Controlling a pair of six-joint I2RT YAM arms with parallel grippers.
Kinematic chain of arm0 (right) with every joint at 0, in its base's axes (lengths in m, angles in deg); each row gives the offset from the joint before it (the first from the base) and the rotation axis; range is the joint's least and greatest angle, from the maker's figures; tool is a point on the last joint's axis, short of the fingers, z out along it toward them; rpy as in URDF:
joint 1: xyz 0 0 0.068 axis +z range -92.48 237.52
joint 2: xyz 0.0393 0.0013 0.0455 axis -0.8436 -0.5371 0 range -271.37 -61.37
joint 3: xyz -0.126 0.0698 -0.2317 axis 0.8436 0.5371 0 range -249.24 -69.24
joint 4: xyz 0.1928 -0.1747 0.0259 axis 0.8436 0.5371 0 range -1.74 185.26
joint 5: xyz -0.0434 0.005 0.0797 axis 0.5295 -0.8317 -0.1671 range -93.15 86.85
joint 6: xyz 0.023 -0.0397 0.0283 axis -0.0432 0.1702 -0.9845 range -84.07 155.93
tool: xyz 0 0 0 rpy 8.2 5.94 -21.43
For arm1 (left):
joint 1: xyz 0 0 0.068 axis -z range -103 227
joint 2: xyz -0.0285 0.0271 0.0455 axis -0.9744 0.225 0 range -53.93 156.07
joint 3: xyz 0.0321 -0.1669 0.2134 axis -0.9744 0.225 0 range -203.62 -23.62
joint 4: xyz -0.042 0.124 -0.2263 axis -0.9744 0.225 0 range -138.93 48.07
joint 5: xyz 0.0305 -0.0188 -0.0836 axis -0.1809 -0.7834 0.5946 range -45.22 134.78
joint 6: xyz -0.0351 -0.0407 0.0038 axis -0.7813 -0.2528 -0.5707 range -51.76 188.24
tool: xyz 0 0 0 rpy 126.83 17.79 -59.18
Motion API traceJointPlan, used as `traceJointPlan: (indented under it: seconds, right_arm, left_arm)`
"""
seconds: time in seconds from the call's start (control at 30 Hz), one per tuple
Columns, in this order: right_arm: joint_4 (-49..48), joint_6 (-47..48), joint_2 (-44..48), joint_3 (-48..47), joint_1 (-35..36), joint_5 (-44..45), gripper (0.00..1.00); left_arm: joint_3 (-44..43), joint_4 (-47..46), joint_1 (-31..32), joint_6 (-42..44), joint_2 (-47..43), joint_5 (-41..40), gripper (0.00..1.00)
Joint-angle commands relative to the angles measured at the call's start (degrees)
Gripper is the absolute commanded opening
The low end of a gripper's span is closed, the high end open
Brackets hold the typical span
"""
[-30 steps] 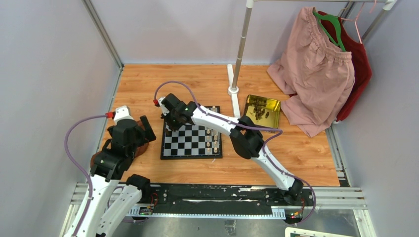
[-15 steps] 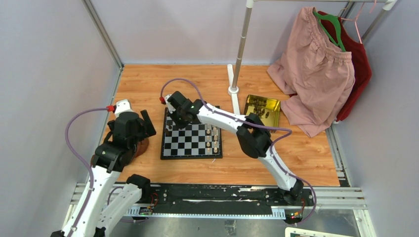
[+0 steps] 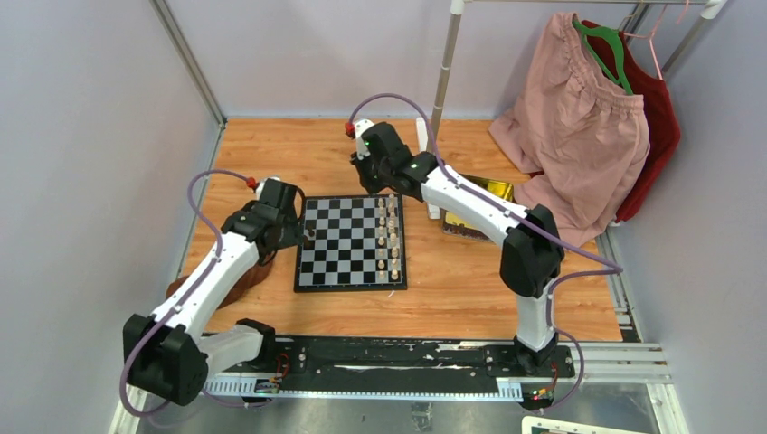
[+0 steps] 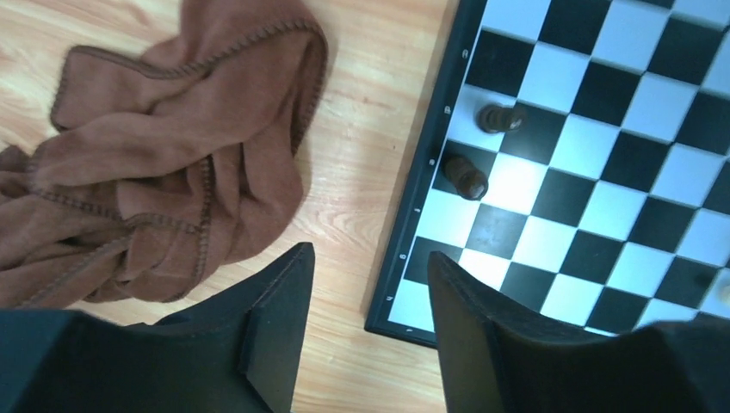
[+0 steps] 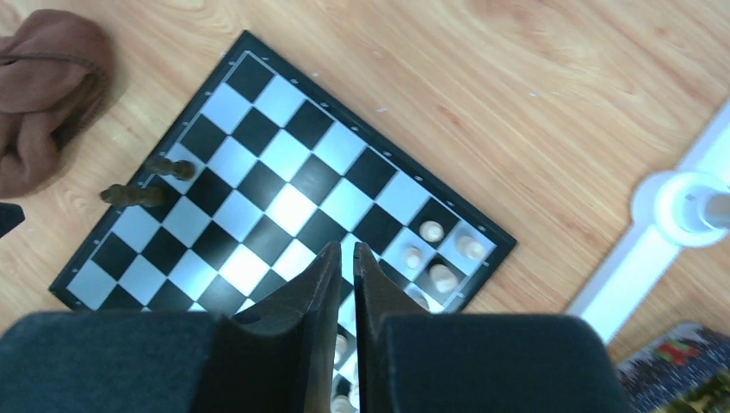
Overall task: Set up the chess pieces on the board
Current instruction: Move the chessboard to the center of the board.
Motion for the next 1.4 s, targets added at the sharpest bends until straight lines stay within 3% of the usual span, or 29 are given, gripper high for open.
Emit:
traceJointPlan:
  seconds: [0.0, 0.27, 0.47, 0.97, 1.37]
  right_arm:
    - [-3.27, 0.46, 3.93, 5.07, -2.33, 3.27, 0.16]
    - [-6.20, -0.26, 8.37, 12.55, -3.93, 2.72, 0.16]
    - [-7.06, -0.27, 9.76, 14.80, -4.56, 2.69, 0.16]
    - [-7.42, 0.21, 10.52, 16.85, -5.73, 3.14, 0.16]
    - [-7.04, -0.64, 13.08, 19.12, -8.04, 5.34, 0.15]
  left_arm:
    - [2.72, -6.37, 0.35, -3.67, 2.95, 3.52, 0.44]
    - [4.79, -12.05, -3.69, -5.92, 7.40, 3.71, 0.15]
    - [6.76, -16.05, -7.70, -5.30, 11.69, 5.59, 0.01]
    - [6.75, -24.60, -11.59, -6.52, 22.09, 13.69, 0.00]
    - [7.74, -28.18, -12.05, -8.74, 23.88, 18.81, 0.00]
